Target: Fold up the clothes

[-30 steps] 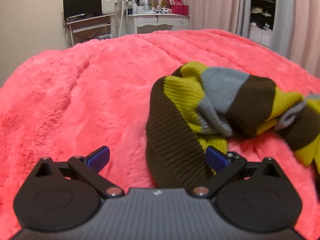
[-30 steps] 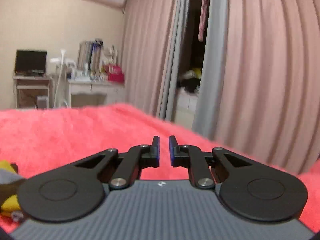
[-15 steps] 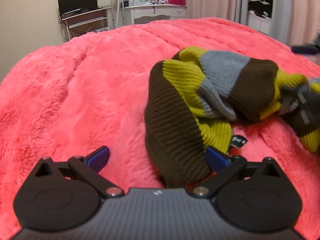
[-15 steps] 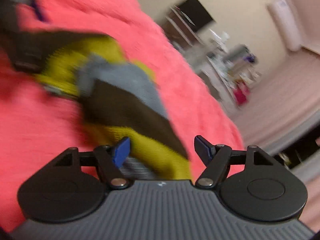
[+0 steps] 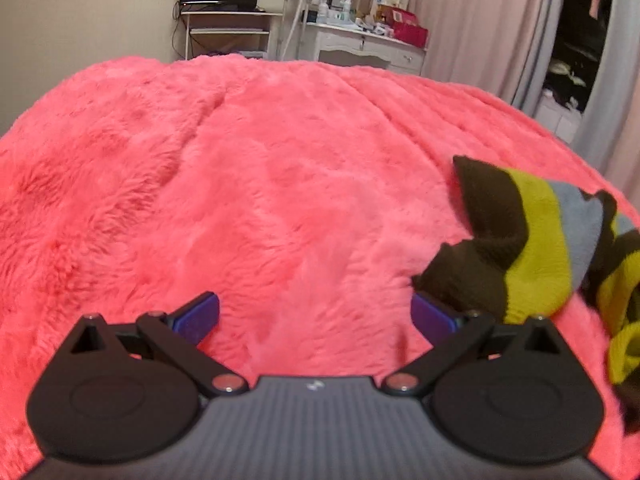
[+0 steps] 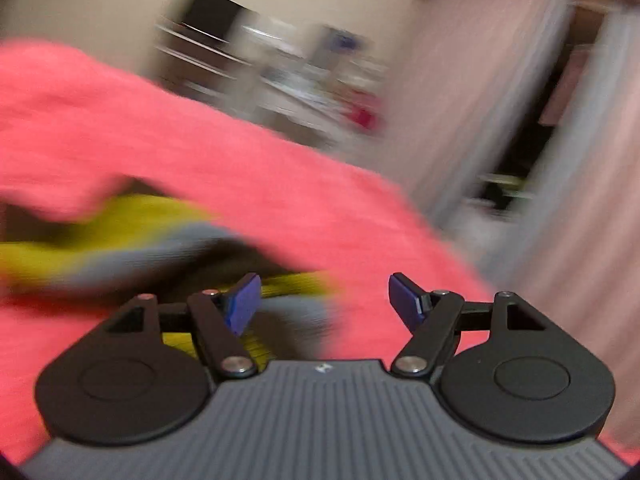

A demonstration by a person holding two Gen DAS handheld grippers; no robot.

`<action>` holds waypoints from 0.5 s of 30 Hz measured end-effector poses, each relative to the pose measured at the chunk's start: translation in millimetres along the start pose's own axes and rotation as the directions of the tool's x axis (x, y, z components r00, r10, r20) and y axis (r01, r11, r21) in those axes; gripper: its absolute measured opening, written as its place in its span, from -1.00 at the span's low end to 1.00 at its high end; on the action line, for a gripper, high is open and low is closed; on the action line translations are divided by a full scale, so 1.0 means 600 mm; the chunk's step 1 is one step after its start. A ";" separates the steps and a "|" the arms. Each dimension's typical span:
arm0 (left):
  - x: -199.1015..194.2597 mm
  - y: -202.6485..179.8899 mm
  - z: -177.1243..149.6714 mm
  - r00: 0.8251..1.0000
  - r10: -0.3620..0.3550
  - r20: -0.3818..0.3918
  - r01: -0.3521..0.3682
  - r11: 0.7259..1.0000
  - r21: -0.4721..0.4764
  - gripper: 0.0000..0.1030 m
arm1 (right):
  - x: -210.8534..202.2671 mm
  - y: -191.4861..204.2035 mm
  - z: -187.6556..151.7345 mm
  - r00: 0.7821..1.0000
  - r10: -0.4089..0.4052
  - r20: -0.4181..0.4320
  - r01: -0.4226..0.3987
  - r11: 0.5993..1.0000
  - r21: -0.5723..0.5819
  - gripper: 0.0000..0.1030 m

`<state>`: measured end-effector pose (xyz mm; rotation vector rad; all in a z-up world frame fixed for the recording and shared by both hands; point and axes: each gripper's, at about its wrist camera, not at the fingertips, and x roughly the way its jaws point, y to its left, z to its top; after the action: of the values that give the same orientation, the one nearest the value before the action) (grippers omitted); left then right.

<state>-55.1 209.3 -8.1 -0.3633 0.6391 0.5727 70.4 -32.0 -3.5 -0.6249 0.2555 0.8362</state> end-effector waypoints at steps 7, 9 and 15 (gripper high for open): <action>-0.018 -0.016 0.000 1.000 -0.022 0.013 0.022 0.999 0.029 1.00 | 0.046 0.082 -0.055 0.925 0.099 -0.368 -0.217 0.930 -0.296 -0.77; -0.021 -0.019 -0.001 1.000 -0.027 0.014 0.026 0.999 0.036 1.00 | 0.055 0.030 -0.046 0.913 0.071 -0.403 -0.160 0.968 -0.191 -0.71; -0.020 -0.022 -0.001 0.999 -0.045 0.012 0.045 0.999 0.030 1.00 | -0.027 -0.180 -0.023 0.890 -0.393 -0.231 0.365 0.918 -0.152 -0.71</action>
<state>-55.2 194.4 1.2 -0.3447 0.6252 0.5214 142.2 -105.0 37.4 -0.8530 0.3133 0.3892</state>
